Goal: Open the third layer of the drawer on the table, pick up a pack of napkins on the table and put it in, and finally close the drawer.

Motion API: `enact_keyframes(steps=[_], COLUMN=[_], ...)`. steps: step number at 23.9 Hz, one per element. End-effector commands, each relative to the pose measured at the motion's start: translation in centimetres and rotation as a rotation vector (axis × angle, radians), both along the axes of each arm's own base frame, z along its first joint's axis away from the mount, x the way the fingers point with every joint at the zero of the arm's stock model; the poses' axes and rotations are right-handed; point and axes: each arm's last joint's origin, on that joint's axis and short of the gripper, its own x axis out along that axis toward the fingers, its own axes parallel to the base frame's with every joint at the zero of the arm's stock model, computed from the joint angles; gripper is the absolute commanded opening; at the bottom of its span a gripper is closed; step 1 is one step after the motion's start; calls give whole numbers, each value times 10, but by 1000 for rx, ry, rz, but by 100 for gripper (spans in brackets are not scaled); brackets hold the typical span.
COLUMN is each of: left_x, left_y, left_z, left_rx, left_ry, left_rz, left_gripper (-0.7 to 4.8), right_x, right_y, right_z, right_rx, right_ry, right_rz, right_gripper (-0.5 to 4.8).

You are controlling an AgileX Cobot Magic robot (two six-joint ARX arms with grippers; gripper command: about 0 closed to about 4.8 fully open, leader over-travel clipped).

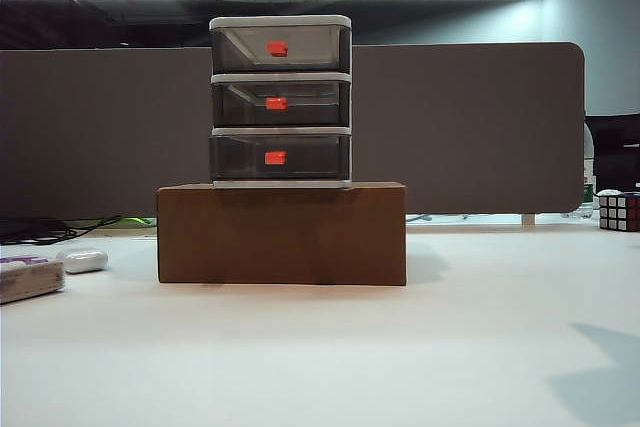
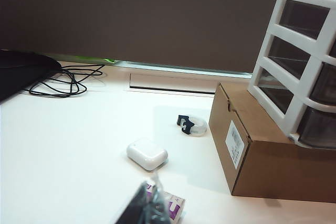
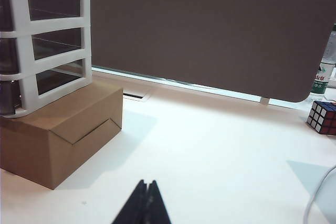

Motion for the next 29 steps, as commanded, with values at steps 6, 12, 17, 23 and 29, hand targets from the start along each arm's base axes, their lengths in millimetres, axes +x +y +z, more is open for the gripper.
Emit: enact_keyframes(steps=[6, 12, 17, 23, 29], left_x=[0, 0, -1, -3, -4], left_y=[0, 0, -2, -10, -20], left_z=[3, 4, 5, 3, 2], left_rx=[-4, -3, -103, -464, -530], left_ry=[-13, -21, -15, 138, 201], left_rz=[-5, -4, -76, -351, -458], left_gripper=[-4, -4, -4, 1, 65], right_x=[0, 0, 0, -4, -6], right_y=[0, 0, 1, 10, 12], right_z=[-1, -1, -1, 1, 5], right_rx=[2, 3, 127, 324, 445], right_ry=[-5, -5, 25, 121, 144], right_rz=[-6, -6, 48, 410, 472], right_gripper=[-5, -5, -5, -5, -6])
